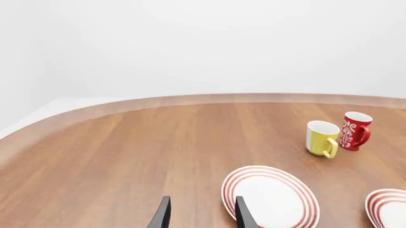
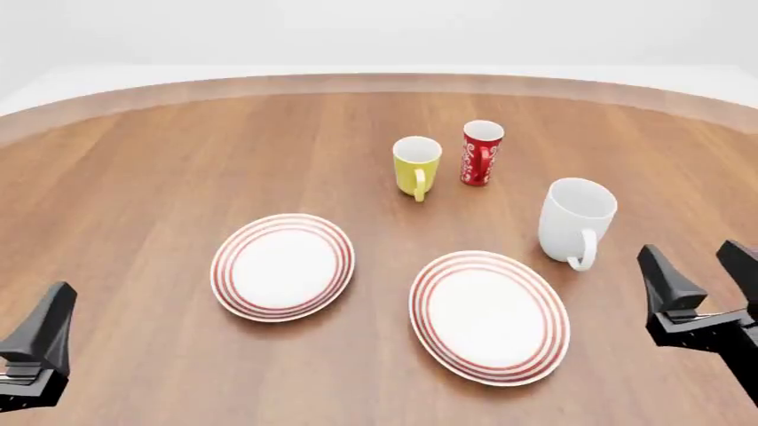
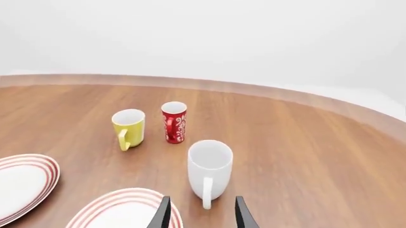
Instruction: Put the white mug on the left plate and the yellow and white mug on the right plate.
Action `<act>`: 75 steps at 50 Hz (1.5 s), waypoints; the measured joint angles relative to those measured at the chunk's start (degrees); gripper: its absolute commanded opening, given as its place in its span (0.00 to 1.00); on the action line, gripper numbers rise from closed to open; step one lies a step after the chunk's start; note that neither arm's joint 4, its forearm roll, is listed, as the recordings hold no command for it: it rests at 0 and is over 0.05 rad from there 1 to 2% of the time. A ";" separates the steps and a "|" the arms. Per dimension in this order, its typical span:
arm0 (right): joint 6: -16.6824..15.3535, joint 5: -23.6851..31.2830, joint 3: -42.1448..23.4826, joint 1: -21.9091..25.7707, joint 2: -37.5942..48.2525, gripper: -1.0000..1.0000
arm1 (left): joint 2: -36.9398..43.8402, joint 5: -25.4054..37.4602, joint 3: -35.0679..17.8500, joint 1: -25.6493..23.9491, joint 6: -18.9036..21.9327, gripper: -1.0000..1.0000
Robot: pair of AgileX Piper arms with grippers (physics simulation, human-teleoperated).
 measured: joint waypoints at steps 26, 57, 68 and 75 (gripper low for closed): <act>-0.69 -18.95 -2.03 -0.76 23.24 1.00 | 0.00 0.00 0.00 0.00 0.00 1.00; -1.07 -32.48 -5.78 -1.48 44.19 1.00 | 0.00 0.00 0.00 0.00 0.00 1.00; -1.10 -35.80 -6.82 -1.85 49.83 1.00 | 0.00 0.00 0.00 0.00 0.00 1.00; -1.16 -37.15 -7.67 -2.05 52.74 1.00 | 0.00 0.00 0.00 0.00 0.00 1.00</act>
